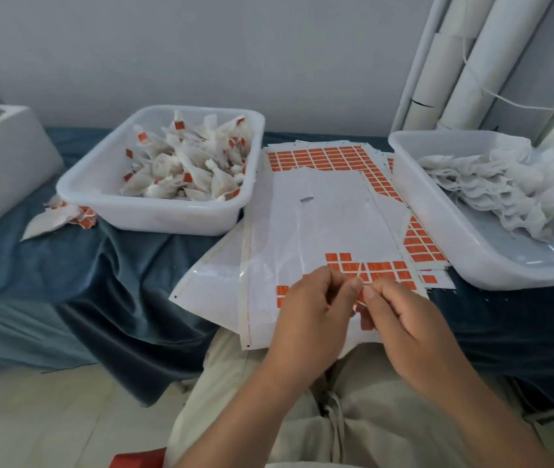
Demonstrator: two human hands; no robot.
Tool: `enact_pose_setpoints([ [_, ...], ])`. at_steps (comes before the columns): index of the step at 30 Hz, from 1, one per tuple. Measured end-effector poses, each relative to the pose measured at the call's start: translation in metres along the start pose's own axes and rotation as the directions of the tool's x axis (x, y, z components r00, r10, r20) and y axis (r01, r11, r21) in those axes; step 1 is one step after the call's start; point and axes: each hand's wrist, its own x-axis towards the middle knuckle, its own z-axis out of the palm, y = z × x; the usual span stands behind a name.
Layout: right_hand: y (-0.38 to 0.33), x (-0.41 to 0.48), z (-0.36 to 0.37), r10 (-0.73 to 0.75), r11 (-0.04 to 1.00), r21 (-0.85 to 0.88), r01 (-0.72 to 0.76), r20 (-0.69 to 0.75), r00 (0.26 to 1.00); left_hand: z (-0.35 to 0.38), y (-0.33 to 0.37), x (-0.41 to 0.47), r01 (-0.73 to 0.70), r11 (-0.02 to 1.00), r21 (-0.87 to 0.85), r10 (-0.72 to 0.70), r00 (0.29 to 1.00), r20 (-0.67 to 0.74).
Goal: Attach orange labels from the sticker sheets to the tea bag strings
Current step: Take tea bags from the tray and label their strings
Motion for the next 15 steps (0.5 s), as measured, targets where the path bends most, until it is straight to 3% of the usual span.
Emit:
enact_pose_setpoints([
  [3, 0.002, 0.0, -0.001, 0.011, 0.999, -0.047, -0.01, 0.03, 1.0, -0.001, -0.001, 0.001, 0.012, 1.0, 0.022, -0.012, 1.0, -0.02],
  [7, 0.004, 0.0, -0.012, 0.023, 0.999, -0.025, -0.022, 0.023, 0.999, -0.04, 0.002, 0.02, 0.099, 0.994, -0.038, -0.106, 0.959, -0.264],
  [10, 0.001, 0.002, -0.016, 0.009, 1.0, -0.024, -0.009, -0.02, 1.0, -0.095, 0.02, 0.048, 0.038, 0.999, -0.018, -0.042, 0.92, -0.39],
  [15, 0.0, 0.002, -0.007, -0.034, 0.996, -0.084, 0.037, 0.036, 0.999, -0.186, 0.065, 0.126, -0.058, 0.974, 0.219, 0.169, 0.829, -0.533],
])
